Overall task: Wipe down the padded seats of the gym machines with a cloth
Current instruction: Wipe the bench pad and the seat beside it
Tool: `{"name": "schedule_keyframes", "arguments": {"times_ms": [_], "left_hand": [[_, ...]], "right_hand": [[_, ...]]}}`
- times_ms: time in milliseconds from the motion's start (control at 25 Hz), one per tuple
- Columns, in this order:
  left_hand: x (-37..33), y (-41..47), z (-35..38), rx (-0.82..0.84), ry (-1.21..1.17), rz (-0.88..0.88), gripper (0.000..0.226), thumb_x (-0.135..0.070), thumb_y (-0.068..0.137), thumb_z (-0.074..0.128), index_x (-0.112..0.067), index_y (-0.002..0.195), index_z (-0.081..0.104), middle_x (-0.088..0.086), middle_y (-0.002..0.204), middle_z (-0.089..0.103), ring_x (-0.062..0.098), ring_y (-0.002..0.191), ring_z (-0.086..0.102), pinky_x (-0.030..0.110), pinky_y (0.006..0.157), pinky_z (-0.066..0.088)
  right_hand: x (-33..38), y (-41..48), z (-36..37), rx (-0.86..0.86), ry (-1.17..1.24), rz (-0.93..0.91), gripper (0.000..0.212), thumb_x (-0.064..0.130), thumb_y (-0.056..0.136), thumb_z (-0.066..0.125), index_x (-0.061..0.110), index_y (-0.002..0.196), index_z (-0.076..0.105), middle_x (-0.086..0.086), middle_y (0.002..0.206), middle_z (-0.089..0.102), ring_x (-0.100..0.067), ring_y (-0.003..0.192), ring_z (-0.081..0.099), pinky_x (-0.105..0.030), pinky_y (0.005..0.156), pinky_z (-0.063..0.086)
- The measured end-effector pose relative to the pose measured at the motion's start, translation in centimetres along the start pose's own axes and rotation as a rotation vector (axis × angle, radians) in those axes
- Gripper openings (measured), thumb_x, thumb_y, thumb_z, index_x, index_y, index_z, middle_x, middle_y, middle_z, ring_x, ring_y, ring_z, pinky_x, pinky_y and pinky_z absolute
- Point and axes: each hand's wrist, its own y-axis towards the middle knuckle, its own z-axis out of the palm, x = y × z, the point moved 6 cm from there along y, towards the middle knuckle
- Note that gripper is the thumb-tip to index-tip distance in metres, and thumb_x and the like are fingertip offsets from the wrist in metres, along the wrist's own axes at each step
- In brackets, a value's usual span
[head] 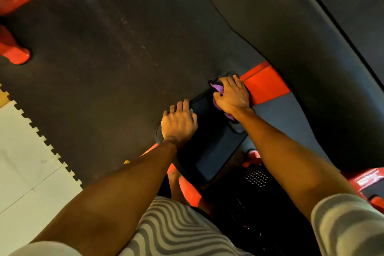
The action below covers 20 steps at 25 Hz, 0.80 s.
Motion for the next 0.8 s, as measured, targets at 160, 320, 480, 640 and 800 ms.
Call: {"name": "schedule_keyframes", "arguments": {"times_ms": [160, 320, 480, 640, 800], "left_hand": [[0.1, 0.0, 0.3, -0.023, 0.018, 0.005, 0.055, -0.039, 0.096, 0.028, -0.009, 0.13, 0.058, 0.012, 0.112, 0.067, 0.036, 0.097, 0.065, 0.044, 0.079, 0.049], [0.4, -0.2, 0.3, -0.01, 0.014, -0.002, 0.052, -0.04, 0.097, 0.032, -0.011, 0.133, 0.056, 0.011, 0.117, 0.066, 0.034, 0.102, 0.064, 0.045, 0.083, 0.048], [0.4, -0.1, 0.4, 0.014, -0.003, -0.014, 0.052, -0.042, 0.103, 0.033, -0.013, 0.145, 0.046, 0.009, 0.134, 0.06, 0.031, 0.118, 0.059, 0.044, 0.097, 0.046], [0.4, 0.1, 0.5, -0.005, -0.013, -0.014, 0.048, -0.039, 0.102, 0.036, -0.012, 0.139, 0.052, 0.009, 0.127, 0.064, 0.031, 0.112, 0.062, 0.044, 0.092, 0.048], [0.2, 0.0, 0.4, -0.05, 0.013, -0.002, 0.04, -0.035, 0.094, 0.044, -0.012, 0.121, 0.062, 0.009, 0.104, 0.068, 0.033, 0.093, 0.067, 0.043, 0.077, 0.051]], "right_hand": [[6.9, 0.5, -0.3, 0.094, -0.067, -0.262, 0.054, 0.051, 0.083, 0.051, 0.014, 0.116, 0.071, -0.014, 0.117, 0.071, -0.037, 0.118, 0.061, -0.044, 0.105, 0.043], [7.7, 3.0, 0.3, 0.314, -0.205, -0.254, 0.056, 0.07, 0.089, 0.05, 0.033, 0.128, 0.067, -0.009, 0.128, 0.068, -0.034, 0.119, 0.062, -0.04, 0.095, 0.049], [1.3, 5.4, -0.8, 0.312, -0.093, 0.046, 0.051, 0.066, 0.094, 0.049, 0.04, 0.136, 0.061, -0.005, 0.142, 0.061, -0.032, 0.129, 0.056, -0.038, 0.103, 0.045], [1.7, 4.1, -0.4, 0.131, -0.105, 0.061, 0.051, 0.058, 0.091, 0.052, 0.021, 0.122, 0.068, -0.011, 0.128, 0.067, -0.036, 0.123, 0.058, -0.04, 0.104, 0.042], [6.6, -2.9, 1.3, 0.019, 0.101, -0.234, 0.058, 0.058, 0.087, 0.048, 0.019, 0.125, 0.068, -0.003, 0.134, 0.065, -0.03, 0.141, 0.044, -0.043, 0.121, 0.026]]}}
